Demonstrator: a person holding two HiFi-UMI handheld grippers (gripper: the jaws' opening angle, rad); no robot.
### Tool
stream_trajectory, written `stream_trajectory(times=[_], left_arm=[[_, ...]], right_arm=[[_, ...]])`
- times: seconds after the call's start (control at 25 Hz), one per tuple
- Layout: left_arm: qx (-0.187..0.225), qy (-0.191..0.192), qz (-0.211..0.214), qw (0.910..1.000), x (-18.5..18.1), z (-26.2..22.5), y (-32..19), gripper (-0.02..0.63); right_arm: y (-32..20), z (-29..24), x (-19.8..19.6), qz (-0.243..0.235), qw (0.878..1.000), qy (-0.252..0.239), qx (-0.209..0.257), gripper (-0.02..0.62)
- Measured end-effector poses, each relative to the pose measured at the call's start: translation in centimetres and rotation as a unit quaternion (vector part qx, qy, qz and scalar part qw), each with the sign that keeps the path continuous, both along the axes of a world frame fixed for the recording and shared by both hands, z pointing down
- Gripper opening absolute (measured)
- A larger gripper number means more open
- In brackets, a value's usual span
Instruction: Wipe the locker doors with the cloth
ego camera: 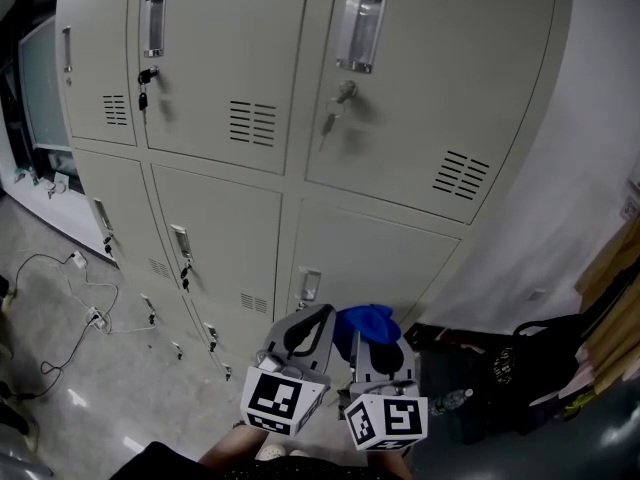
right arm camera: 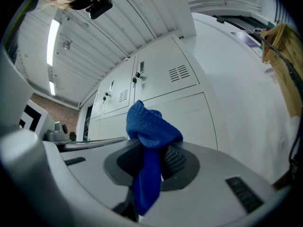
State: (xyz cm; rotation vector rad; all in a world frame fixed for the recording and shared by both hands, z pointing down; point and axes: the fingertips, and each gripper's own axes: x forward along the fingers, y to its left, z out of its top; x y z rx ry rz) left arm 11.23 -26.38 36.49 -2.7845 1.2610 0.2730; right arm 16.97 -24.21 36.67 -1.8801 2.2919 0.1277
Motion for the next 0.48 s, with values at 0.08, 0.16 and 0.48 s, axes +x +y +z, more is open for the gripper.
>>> stream_trajectory(times=[0.08, 0.16, 0.48], left_arm=[[0.000, 0.003, 0.003, 1.0000, 0.06, 0.00, -0.04, 0.009], [0.001, -0.001, 0.003, 1.0000, 0.15, 0.10, -0.09, 0.009], [-0.023, 0.013, 0.012, 0.9996, 0.02, 0.93, -0.87, 0.009]], right_arm=[[-0.02, -0.09, 0.17, 0.008, 1.000, 0.009, 0.002, 0.077], [-0.03, -0.18, 0.25, 0.009, 1.000, 0.010, 0.003, 0.077], [-0.69, 0.38, 0.30, 0.006, 1.000, -0.007, -0.006, 0.075]])
